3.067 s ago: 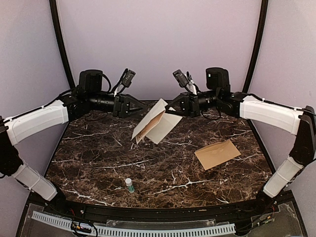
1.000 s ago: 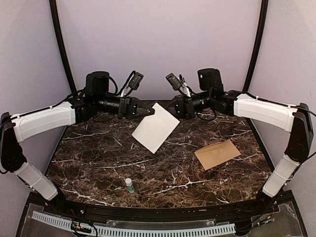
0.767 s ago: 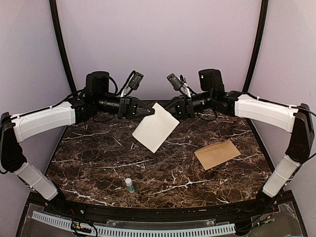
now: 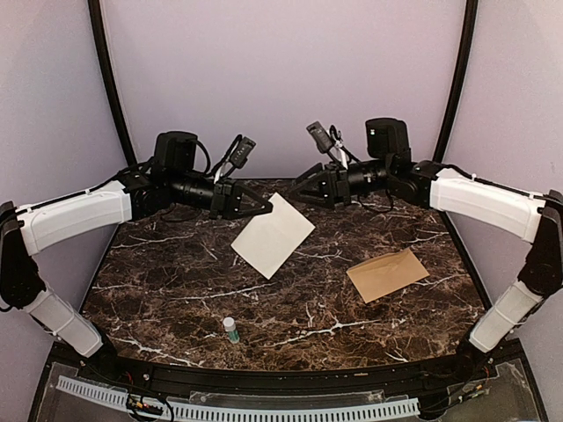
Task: Place the letter into the envelope and seal it
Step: Fold the letter.
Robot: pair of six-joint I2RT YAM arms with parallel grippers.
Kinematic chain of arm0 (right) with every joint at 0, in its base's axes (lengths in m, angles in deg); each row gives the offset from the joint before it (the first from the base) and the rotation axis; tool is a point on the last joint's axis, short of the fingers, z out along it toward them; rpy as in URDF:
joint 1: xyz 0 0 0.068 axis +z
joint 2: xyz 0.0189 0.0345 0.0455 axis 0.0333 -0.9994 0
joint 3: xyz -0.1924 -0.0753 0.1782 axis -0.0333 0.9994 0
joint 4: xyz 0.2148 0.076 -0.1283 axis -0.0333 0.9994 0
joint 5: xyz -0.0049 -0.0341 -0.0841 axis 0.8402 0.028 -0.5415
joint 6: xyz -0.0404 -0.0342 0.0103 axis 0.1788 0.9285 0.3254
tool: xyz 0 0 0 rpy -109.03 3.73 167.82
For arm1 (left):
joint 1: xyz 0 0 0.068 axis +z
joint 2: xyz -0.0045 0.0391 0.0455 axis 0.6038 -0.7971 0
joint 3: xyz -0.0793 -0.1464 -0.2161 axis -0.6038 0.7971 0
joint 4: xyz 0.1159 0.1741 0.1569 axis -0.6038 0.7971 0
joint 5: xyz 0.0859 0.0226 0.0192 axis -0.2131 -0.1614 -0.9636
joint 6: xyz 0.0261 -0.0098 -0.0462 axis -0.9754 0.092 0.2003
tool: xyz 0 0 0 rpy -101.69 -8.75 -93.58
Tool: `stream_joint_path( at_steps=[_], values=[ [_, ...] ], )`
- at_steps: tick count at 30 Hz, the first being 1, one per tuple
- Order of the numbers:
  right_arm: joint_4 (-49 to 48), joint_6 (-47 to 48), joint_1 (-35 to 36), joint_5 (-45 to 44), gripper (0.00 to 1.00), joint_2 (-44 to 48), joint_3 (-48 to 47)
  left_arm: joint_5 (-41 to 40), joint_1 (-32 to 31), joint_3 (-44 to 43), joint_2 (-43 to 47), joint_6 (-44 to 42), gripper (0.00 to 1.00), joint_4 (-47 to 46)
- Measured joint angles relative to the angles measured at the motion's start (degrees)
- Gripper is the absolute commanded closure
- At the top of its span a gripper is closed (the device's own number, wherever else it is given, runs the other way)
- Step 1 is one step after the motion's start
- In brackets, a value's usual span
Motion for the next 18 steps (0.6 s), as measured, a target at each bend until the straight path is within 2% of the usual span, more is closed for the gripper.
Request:
stream_joint_path(
  at_steps=[3, 6, 9, 14, 18],
  values=[
    [1.05, 0.59, 2.51, -0.02, 0.47, -2.82, -1.88, 0.02, 0.00, 0.00, 0.00, 0.00, 1.00, 0.02],
    [1.62, 0.81, 3.96, 0.04, 0.59, -4.98, -2.75, 0.02, 0.00, 0.00, -0.02, -0.04, 1.00, 0.07],
    [2.21, 0.83, 4.46, 0.46, 0.66, -5.95, -3.15, 0.02, -0.02, 0.00, -0.07, -0.22, 1.00, 0.24],
    [1.84, 0.02, 4.57, 0.87, 0.67, -6.16, -3.39, 0.04, -0.11, 0.00, -0.33, -0.28, 1.00, 0.48],
    [1.77, -0.39, 4.57, 0.94, 0.74, -6.16, -3.48, 0.07, -0.15, 0.00, -0.42, -0.42, 1.00, 0.50]
  ],
)
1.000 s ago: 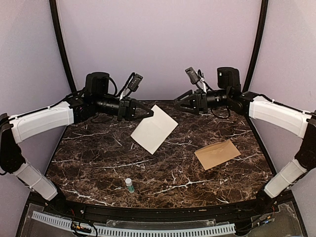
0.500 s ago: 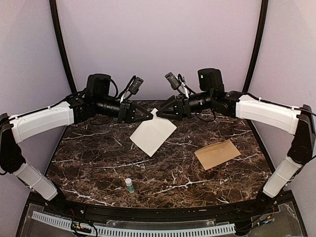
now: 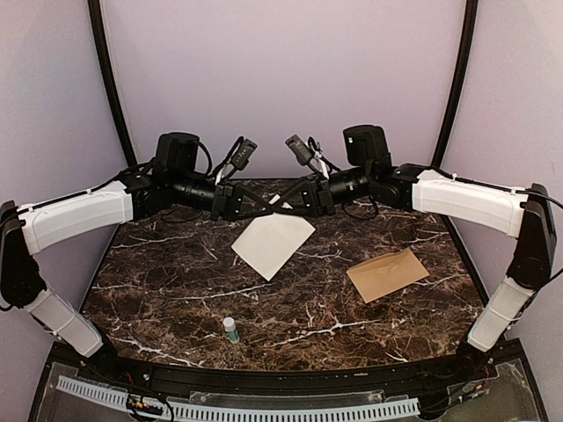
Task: Place the letter into the envelope and seal it
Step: Fold the letter.
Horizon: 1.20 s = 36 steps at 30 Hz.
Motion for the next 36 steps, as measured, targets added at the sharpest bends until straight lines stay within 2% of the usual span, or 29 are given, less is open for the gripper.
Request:
stream_joint_path(
  at_steps=[6, 15, 22, 29, 31, 34, 36],
  values=[
    [-1.20, -0.22, 0.00, 0.48, 0.88, -0.02, -0.20, 0.00, 0.00, 0.00, 0.00, -0.22, 1.00, 0.02],
    [-2.32, -0.85, 0.00, 0.81, 1.00, -0.02, -0.39, 0.20, -0.02, 0.00, 0.00, -0.42, 1.00, 0.37],
    [-2.25, -1.01, 0.00, 0.74, 1.00, -0.02, -0.39, 0.42, -0.02, 0.00, 0.00, -0.44, 1.00, 0.37],
    [-2.43, -0.98, 0.00, 0.61, 1.00, -0.02, -0.39, -0.07, 0.00, 0.00, 0.00, -0.72, 0.54, 0.70],
    [-2.40, -0.96, -0.02, 0.44, 1.00, -0.02, -0.39, -0.35, -0.02, 0.00, -0.02, -1.05, 0.48, 1.11],
    [-2.43, -0.96, -0.15, -0.07, 1.00, 0.00, -0.39, -1.44, -0.02, -0.02, -0.02, -2.14, 0.52, 3.06],
    [-2.40, -0.94, -0.39, -0.35, 1.00, 0.17, -0.26, -2.27, 0.00, -0.02, 0.00, -2.84, 0.65, 4.20]
  ],
)
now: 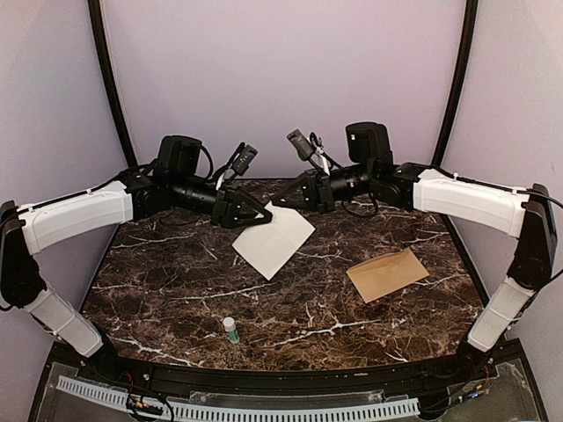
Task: Place the letter into the envelope and seal it
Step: Fold the letter.
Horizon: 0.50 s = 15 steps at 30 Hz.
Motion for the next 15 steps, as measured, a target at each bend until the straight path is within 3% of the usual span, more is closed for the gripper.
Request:
stream_joint_path(
  at_steps=[5, 8, 14, 15],
  values=[
    [0.00, 0.02, -0.52, -0.26, 1.00, 0.92, 0.46, -1.95, -0.02, -0.02, 0.00, -1.92, 0.83, 2.75],
    [0.02, 0.02, -0.96, -0.52, 1.00, 1.36, 0.87, -2.62, -0.02, -0.02, 0.00, -2.84, 0.99, 3.98],
    [-0.09, 0.00, -1.25, -1.31, 1.00, 1.44, 1.44, -2.86, -0.07, -0.04, 0.00, -3.39, 1.00, 4.50],
    [-0.09, 0.00, -1.27, -1.38, 1.00, 1.46, 1.51, -2.86, -0.07, -0.04, 0.00, -3.39, 0.87, 4.57]
  ],
)
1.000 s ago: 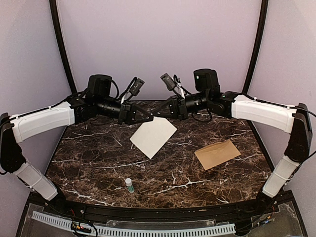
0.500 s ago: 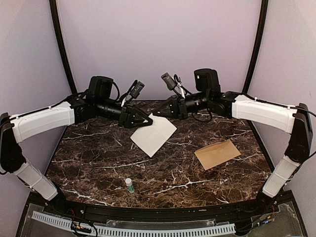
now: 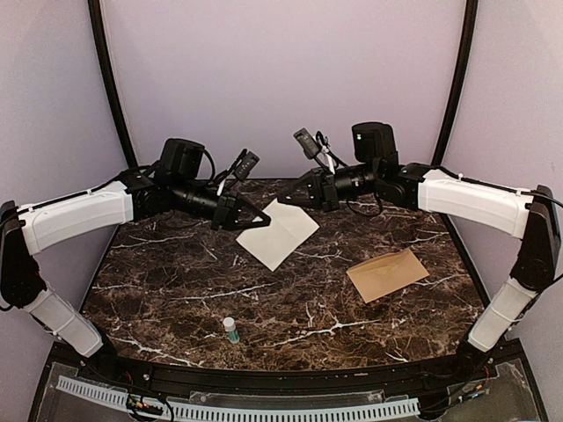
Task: Place the letter into the envelope and seal it
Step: Fold the letter.
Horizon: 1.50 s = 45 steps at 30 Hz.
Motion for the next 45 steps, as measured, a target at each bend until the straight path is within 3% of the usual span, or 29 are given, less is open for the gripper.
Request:
stream_joint_path(
  at_steps=[2, 4, 7, 13, 17, 21, 28, 32, 36, 40, 45],
  values=[
    [0.00, 0.00, -0.13, -0.11, 1.00, 0.07, 0.09, 0.00, 0.00, 0.00, 0.00, -0.09, 0.64, 0.11],
    [0.00, 0.00, -0.33, -0.13, 1.00, 0.17, 0.17, 0.00, 0.00, 0.00, 0.00, -0.09, 0.56, 0.33],
    [0.02, 0.00, -0.63, -0.13, 1.00, 0.42, 0.50, -0.46, 0.00, 0.00, 0.02, -0.37, 0.53, 1.03],
    [0.02, 0.00, -1.38, -0.22, 1.00, 1.05, 0.94, -1.79, 0.00, 0.00, 0.46, -1.07, 0.64, 2.67],
    [0.02, 0.00, -1.60, -0.22, 1.00, 1.05, 1.18, -2.89, 0.00, 0.00, 1.42, -2.45, 0.87, 3.89],
    [0.02, -0.02, -1.66, -0.22, 1.00, 1.16, 1.66, -3.32, 0.00, 0.04, 1.95, -3.19, 1.00, 4.92],
    [-0.44, -0.28, -1.68, -0.20, 1.00, 1.16, 2.10, -2.67, 0.00, 0.24, 1.95, -3.58, 0.99, 5.18],
    [-0.44, -0.33, -1.70, -0.22, 1.00, 1.16, 2.27, -1.92, 0.00, 0.63, 1.97, -3.69, 0.77, 4.90],
    [-0.46, -0.37, -1.92, -0.33, 1.00, 1.70, 2.32, -1.64, 0.00, 1.09, 1.97, -3.67, 0.73, 5.70],
    [-0.76, -0.37, -2.19, -0.33, 1.00, 2.60, 2.32, -1.99, 0.00, 1.60, 1.97, -3.96, 0.80, 6.71],
    [-1.01, -0.46, -2.23, -0.35, 1.00, 2.97, 2.32, -2.47, 0.00, 2.05, 1.97, -4.17, 1.00, 7.15]
  ],
)
